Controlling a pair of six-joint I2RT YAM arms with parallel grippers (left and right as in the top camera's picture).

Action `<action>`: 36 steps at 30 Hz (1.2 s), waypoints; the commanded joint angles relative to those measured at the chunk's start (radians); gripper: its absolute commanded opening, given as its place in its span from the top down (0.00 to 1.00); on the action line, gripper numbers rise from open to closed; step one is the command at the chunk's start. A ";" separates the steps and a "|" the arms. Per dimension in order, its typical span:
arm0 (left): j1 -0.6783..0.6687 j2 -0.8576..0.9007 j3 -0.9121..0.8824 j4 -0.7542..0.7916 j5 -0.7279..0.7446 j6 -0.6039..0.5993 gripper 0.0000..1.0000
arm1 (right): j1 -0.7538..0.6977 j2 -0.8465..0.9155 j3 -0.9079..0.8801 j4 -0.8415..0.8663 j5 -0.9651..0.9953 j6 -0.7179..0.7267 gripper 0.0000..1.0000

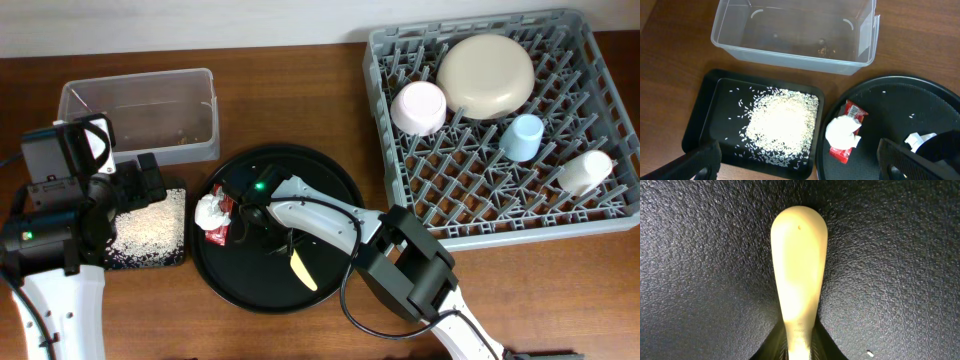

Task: Sort waste into correct bins and load items into the dishwasher rack
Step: 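Return the right gripper to the yellow spoon and grasp it, then lift the yellow spoon and place it in the rack's left side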

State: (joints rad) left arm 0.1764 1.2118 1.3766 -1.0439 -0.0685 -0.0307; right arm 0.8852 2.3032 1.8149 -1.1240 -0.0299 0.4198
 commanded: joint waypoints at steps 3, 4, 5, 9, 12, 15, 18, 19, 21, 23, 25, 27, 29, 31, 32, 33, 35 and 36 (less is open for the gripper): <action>0.003 -0.003 0.010 0.002 -0.007 0.001 0.01 | -0.004 -0.008 0.070 -0.066 0.099 0.007 0.86; 0.003 -0.003 0.010 0.002 -0.007 0.001 0.01 | -0.004 -0.008 0.087 -0.079 0.113 0.007 0.87; 0.003 -0.003 0.010 0.002 -0.007 0.001 0.01 | -0.004 -0.008 0.101 -0.089 0.122 0.007 0.86; 0.003 -0.003 0.010 0.002 -0.007 0.001 0.01 | -0.012 -0.008 0.178 -0.138 0.159 0.004 0.87; 0.003 -0.003 0.010 0.002 -0.007 0.001 0.01 | -0.058 -0.008 0.269 -0.196 0.167 0.004 0.87; 0.003 -0.003 0.010 0.002 -0.007 0.001 0.01 | -0.126 -0.008 0.359 -0.245 0.167 0.004 0.86; 0.003 -0.003 0.010 0.002 -0.007 0.001 0.01 | -0.211 -0.008 0.462 -0.298 0.166 -0.011 0.87; 0.003 -0.003 0.010 0.002 -0.007 0.001 0.01 | -0.227 -0.008 0.485 -0.308 0.166 -0.020 0.87; 0.003 -0.003 0.010 0.002 -0.007 0.001 0.01 | -0.285 -0.008 0.555 -0.345 0.171 -0.024 0.87; 0.003 -0.003 0.010 0.002 -0.007 0.000 0.01 | -0.343 -0.008 0.611 -0.372 0.171 -0.049 0.87; 0.003 -0.003 0.010 0.002 -0.007 0.001 0.01 | -0.399 -0.008 0.638 -0.386 0.174 -0.056 0.86; 0.003 -0.003 0.010 0.002 -0.007 0.000 0.01 | -0.465 -0.008 0.643 -0.388 0.173 -0.094 0.86; 0.003 -0.003 0.010 0.002 -0.007 0.001 0.01 | -0.527 -0.008 0.642 -0.397 0.174 -0.136 0.86; 0.003 -0.003 0.010 0.002 -0.007 0.001 0.01 | -0.584 -0.008 0.642 -0.411 0.173 -0.137 0.86; 0.003 -0.003 0.010 0.002 -0.007 0.001 0.01 | -0.603 -0.008 0.642 -0.418 0.172 -0.145 0.86; 0.003 -0.003 0.010 0.002 -0.007 0.001 0.01 | -0.625 -0.008 0.642 -0.431 0.173 -0.155 0.87; 0.003 -0.003 0.010 0.002 -0.007 0.000 0.01 | -0.653 -0.008 0.642 -0.453 0.172 -0.177 0.87; 0.003 -0.003 0.010 0.002 -0.007 0.001 0.01 | -0.664 -0.008 0.642 -0.464 0.172 -0.197 0.86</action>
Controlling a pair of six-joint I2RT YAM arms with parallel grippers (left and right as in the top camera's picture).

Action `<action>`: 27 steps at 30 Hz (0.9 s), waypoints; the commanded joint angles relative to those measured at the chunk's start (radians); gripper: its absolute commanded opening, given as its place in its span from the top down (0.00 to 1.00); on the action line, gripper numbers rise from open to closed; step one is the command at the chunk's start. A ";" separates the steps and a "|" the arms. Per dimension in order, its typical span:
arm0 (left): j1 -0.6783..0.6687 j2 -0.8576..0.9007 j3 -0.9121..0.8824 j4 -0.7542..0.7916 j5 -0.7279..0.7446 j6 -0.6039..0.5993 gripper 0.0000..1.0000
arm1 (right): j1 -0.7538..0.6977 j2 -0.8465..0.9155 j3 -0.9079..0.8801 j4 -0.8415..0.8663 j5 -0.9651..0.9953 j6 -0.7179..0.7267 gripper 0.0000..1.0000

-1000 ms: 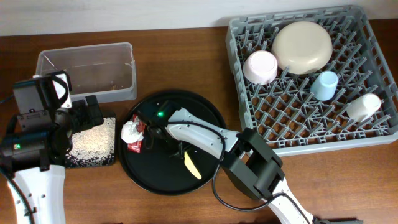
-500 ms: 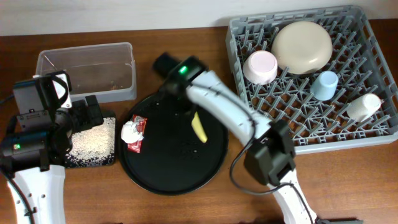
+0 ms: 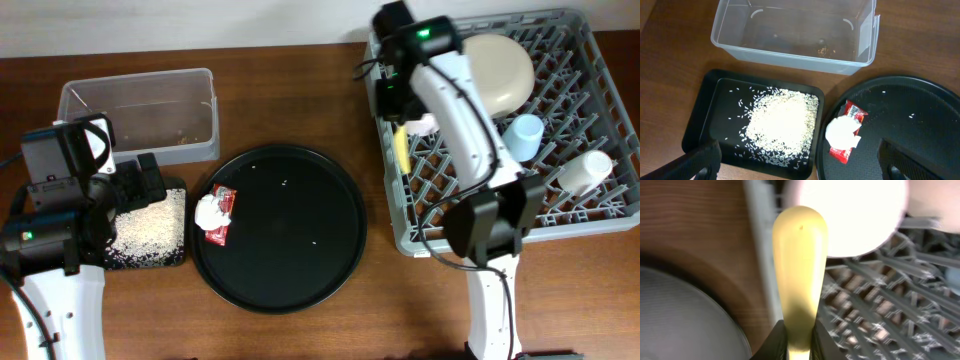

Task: Sort waste into correct bins and load items into the dishwasher rack
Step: 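Lift the yellow spoon and place it in the rack's left side, then release the yellow spoon and raise the right gripper out of the rack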

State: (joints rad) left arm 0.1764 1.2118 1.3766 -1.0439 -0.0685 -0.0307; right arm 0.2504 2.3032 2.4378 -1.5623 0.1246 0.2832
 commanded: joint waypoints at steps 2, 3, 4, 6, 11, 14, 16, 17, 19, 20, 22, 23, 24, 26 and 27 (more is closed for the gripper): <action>0.003 -0.003 0.010 0.001 -0.007 0.000 0.01 | -0.037 -0.008 0.019 -0.051 0.011 -0.070 0.86; 0.003 -0.003 0.010 0.001 -0.007 0.001 0.01 | -0.036 -0.008 0.017 -0.062 0.010 -0.082 0.86; 0.003 -0.003 0.010 0.001 -0.007 0.001 0.01 | -0.033 -0.008 0.013 -0.067 0.008 -0.099 0.86; 0.003 -0.003 0.010 0.002 -0.007 0.000 0.01 | -0.021 -0.008 0.006 -0.080 0.008 -0.104 0.86; 0.003 -0.003 0.010 0.001 -0.007 0.001 0.01 | 0.003 -0.008 -0.054 -0.085 0.008 -0.092 0.86; 0.003 -0.003 0.010 0.002 -0.007 0.001 0.01 | 0.012 -0.008 -0.130 -0.071 -0.004 -0.084 0.86; 0.003 -0.003 0.010 0.002 -0.007 0.001 0.01 | 0.021 -0.008 -0.155 -0.059 -0.005 -0.084 0.87; 0.003 -0.003 0.010 0.002 -0.007 0.001 0.01 | 0.026 -0.008 -0.167 -0.047 -0.005 -0.084 0.86; 0.003 -0.003 0.010 0.002 -0.007 0.000 0.01 | 0.032 -0.008 -0.174 -0.037 -0.009 -0.084 0.79; 0.003 -0.003 0.010 0.002 -0.007 0.001 0.01 | 0.037 -0.008 -0.175 -0.034 -0.008 -0.080 0.70; 0.003 -0.003 0.010 0.001 -0.007 0.001 0.01 | 0.039 -0.008 -0.175 -0.027 -0.007 -0.080 0.56; 0.003 -0.003 0.010 0.002 -0.007 0.000 0.01 | 0.038 -0.008 -0.174 -0.027 -0.007 -0.081 0.53; 0.003 -0.003 0.010 0.002 -0.007 0.001 0.01 | 0.038 -0.008 -0.172 -0.027 -0.006 -0.081 0.53; 0.003 -0.003 0.010 0.002 -0.007 0.001 0.01 | 0.037 -0.008 -0.163 -0.028 -0.007 -0.081 0.53; 0.003 -0.003 0.010 0.002 -0.007 0.001 0.01 | 0.037 -0.011 -0.156 -0.030 -0.007 -0.081 0.53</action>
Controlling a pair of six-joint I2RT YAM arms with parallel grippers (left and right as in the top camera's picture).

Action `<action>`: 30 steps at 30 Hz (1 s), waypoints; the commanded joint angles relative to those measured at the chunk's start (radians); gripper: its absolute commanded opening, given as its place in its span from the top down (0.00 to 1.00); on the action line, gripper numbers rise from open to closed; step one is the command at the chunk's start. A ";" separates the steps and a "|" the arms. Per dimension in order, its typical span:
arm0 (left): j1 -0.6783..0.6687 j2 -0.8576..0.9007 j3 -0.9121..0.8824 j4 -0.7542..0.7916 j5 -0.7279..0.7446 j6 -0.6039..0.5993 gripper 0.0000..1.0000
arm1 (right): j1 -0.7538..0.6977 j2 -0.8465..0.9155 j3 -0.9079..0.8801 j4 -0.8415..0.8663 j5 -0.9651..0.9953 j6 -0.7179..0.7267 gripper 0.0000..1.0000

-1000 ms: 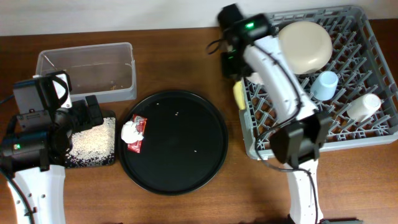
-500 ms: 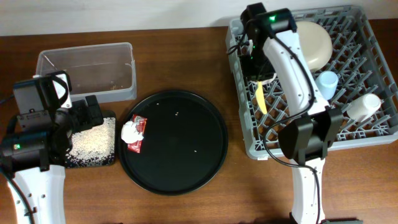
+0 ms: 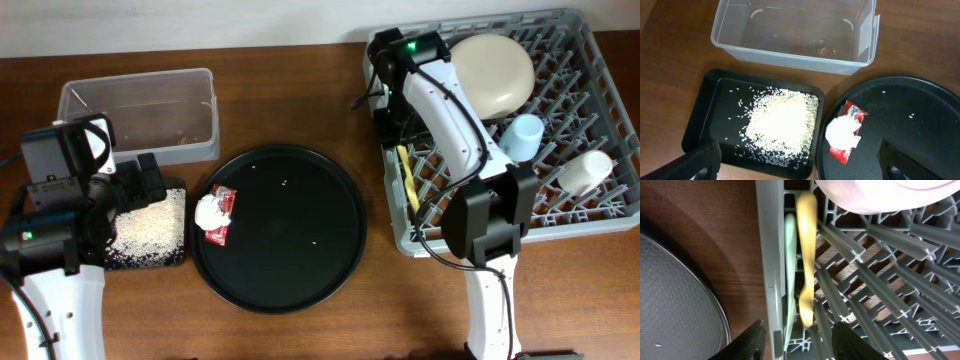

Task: Sort waste into correct bins and load items into the dishwasher rack
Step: 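Release the yellow spoon and raise the right gripper out of the rack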

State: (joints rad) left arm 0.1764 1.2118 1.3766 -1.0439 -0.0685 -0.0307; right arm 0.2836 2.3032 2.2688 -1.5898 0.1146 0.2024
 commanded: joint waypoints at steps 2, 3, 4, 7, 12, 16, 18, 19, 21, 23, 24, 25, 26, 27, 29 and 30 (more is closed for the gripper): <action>0.003 -0.003 0.010 0.002 -0.007 0.001 0.01 | 0.005 -0.025 0.027 -0.011 0.002 0.000 0.53; 0.003 -0.003 0.010 0.002 -0.007 0.001 0.01 | 0.010 -0.035 0.033 -0.011 0.002 0.000 0.53; 0.003 -0.003 0.010 0.002 -0.007 0.001 0.01 | 0.016 -0.053 0.042 -0.011 -0.001 0.000 0.53; 0.003 -0.003 0.010 0.002 -0.007 0.001 0.01 | 0.047 -0.118 0.082 -0.007 -0.036 -0.012 0.53; 0.003 -0.003 0.010 0.002 -0.007 0.001 0.01 | 0.113 -0.303 0.147 0.059 -0.035 -0.012 0.52; 0.003 -0.003 0.010 0.002 -0.007 0.000 0.01 | 0.130 -0.470 0.148 0.134 -0.035 -0.011 0.48; 0.003 -0.003 0.010 0.002 -0.007 0.001 0.01 | 0.129 -0.544 0.148 0.145 -0.034 -0.012 0.39; 0.003 -0.003 0.010 0.002 -0.007 0.001 0.01 | 0.129 -0.562 0.148 0.144 -0.035 -0.011 0.38; 0.003 -0.003 0.010 0.002 -0.007 0.001 0.01 | 0.129 -0.582 0.148 0.139 -0.035 -0.012 0.21; 0.003 -0.003 0.010 0.002 -0.007 0.000 0.01 | 0.128 -0.599 0.148 0.123 -0.019 -0.011 0.11; 0.003 -0.003 0.010 0.003 -0.006 0.000 0.01 | 0.128 -0.608 0.148 0.119 -0.008 -0.006 0.09; 0.003 -0.003 0.010 0.004 -0.005 0.000 0.01 | 0.128 -0.617 0.148 0.117 0.000 -0.003 0.09; 0.003 -0.003 0.010 0.010 0.004 0.000 0.01 | 0.128 -0.637 0.148 0.118 0.008 0.000 0.09; 0.003 -0.003 0.010 0.015 0.013 0.000 0.01 | 0.129 -0.668 0.148 0.119 0.032 0.013 0.09; 0.003 -0.003 0.010 0.026 0.061 0.000 0.01 | 0.129 -0.729 0.148 0.112 0.091 0.015 0.07; 0.003 -0.003 0.010 0.049 0.103 0.000 0.01 | 0.128 -0.759 0.148 0.101 0.121 0.016 0.07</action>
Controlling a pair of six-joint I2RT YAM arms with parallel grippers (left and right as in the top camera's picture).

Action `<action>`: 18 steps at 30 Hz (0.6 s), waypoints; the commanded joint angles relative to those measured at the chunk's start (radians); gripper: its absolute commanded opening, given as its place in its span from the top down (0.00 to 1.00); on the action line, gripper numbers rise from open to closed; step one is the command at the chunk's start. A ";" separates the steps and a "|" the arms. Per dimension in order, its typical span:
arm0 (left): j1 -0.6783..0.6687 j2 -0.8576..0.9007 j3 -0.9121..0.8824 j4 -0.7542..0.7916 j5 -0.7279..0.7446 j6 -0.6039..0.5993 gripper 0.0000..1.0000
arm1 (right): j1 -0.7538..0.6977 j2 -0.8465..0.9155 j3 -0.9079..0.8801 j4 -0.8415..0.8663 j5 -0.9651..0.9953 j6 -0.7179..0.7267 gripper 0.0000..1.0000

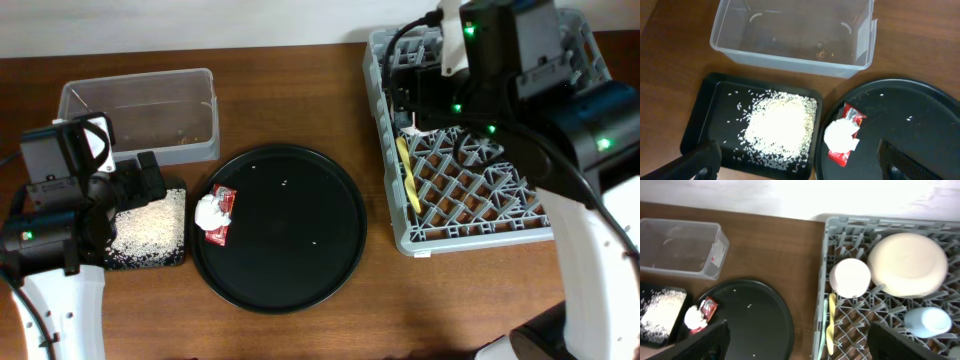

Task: Sort waste into correct bins and load items into the dishwasher rack
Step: 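Release the yellow spoon and raise the right gripper out of the rack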

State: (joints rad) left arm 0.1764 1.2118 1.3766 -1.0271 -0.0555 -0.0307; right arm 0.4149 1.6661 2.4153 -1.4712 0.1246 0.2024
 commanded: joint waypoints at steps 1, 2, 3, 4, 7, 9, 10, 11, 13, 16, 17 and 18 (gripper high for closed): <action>0.003 -0.003 0.010 0.050 0.146 0.000 0.00 | -0.003 -0.147 0.001 -0.029 0.133 0.016 0.04; 0.003 -0.003 0.010 0.068 0.217 0.000 0.01 | -0.003 -0.169 0.001 -0.040 0.153 0.016 0.02; 0.003 0.001 0.010 0.087 0.270 0.000 0.01 | -0.003 -0.194 0.001 -0.056 0.179 0.016 0.02; 0.003 0.004 0.010 0.108 0.311 0.000 0.01 | -0.003 -0.211 0.001 -0.069 0.198 0.016 0.02; 0.003 0.023 0.010 0.162 0.360 0.000 0.01 | -0.003 -0.258 0.001 -0.118 0.233 0.065 0.02; 0.001 0.035 0.010 0.171 0.360 0.000 0.01 | -0.003 -0.278 0.000 -0.191 0.232 0.099 0.02; 0.001 0.037 0.010 0.172 0.368 0.000 0.01 | -0.003 -0.288 -0.003 -0.228 0.253 0.107 0.02; 0.001 0.037 0.010 0.172 0.379 0.000 0.01 | -0.003 -0.308 -0.037 -0.227 0.259 0.099 0.02; 0.002 0.036 0.010 0.184 0.381 0.001 0.01 | -0.003 -0.345 -0.095 -0.227 0.262 0.099 0.02; 0.001 0.042 0.010 0.192 0.373 0.001 0.01 | -0.003 -0.426 -0.233 -0.188 0.295 0.127 0.02; 0.001 0.047 0.010 0.188 0.373 0.001 0.01 | -0.003 -0.445 -0.266 -0.179 0.305 0.129 0.02; 0.000 0.056 0.010 0.183 0.371 0.001 0.01 | -0.003 -0.483 -0.330 -0.159 0.317 0.134 0.02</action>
State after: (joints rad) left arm 0.1764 1.2465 1.3766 -0.8406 0.2935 -0.0307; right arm 0.4149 1.2640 2.1967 -1.6608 0.3744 0.3042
